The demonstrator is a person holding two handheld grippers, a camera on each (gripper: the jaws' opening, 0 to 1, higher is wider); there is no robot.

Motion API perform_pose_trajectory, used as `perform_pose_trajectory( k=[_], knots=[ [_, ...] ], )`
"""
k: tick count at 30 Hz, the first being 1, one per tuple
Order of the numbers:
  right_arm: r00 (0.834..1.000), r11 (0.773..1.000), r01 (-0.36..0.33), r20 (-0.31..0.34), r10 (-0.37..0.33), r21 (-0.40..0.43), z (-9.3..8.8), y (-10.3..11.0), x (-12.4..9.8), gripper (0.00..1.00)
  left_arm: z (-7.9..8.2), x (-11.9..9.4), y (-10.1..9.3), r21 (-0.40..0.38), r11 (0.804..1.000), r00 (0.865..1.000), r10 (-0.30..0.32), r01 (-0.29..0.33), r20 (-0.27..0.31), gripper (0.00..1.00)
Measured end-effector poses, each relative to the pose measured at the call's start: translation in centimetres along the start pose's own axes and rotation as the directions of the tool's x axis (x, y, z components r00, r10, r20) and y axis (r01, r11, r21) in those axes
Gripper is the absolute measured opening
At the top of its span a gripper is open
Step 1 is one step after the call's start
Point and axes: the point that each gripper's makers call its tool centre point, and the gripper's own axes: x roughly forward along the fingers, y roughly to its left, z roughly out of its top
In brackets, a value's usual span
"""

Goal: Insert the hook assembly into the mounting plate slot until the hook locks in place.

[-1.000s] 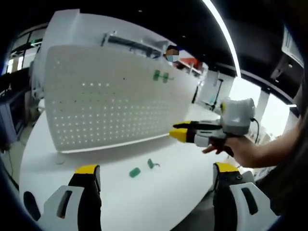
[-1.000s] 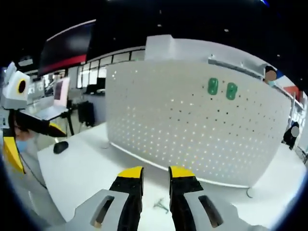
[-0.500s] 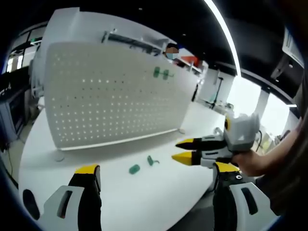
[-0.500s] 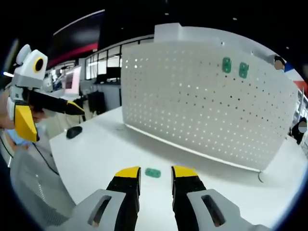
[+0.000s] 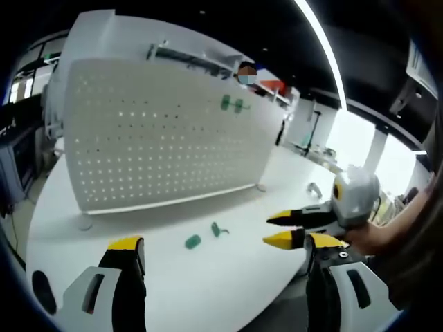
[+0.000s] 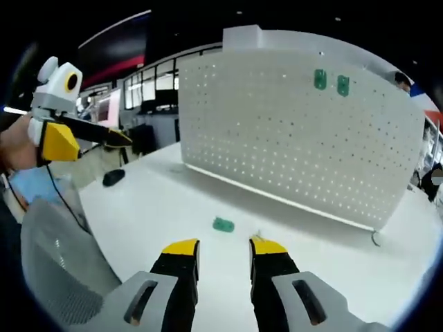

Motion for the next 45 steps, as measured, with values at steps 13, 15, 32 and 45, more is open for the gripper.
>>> perform_pose_trajectory(
  k=[13, 15, 32, 45],
  knots=[
    [0.997, 0.998, -0.066, -0.051, 0.066, -0.002, -2.2, 1.2, -1.0, 0.28, -0.2, 0.0, -0.2, -0.003, 1.0, 1.0, 0.001, -0.001, -0.004, 0.98],
    [0.995, 0.996, -0.083, -0.051, 0.083, -0.009, -2.4, 1.6, -1.1, 0.28, -0.3, 0.0, -0.2, -0.004, 1.0, 1.0, 0.001, -0.001, -0.006, 0.98],
    [0.935, 0.926, -0.332, -0.194, 0.297, -0.181, -3.3, 5.1, 2.2, 0.29, -0.9, -0.5, 0.9, -0.017, 1.0, 0.999, 0.026, -0.026, -0.019, 0.98],
    [0.905, 0.883, -0.4, -0.259, 0.338, -0.246, -2.5, 3.6, 8.5, 0.31, -1.6, -0.5, 1.8, -0.04, 0.998, 0.998, 0.043, -0.045, -0.035, 0.97]
  ],
)
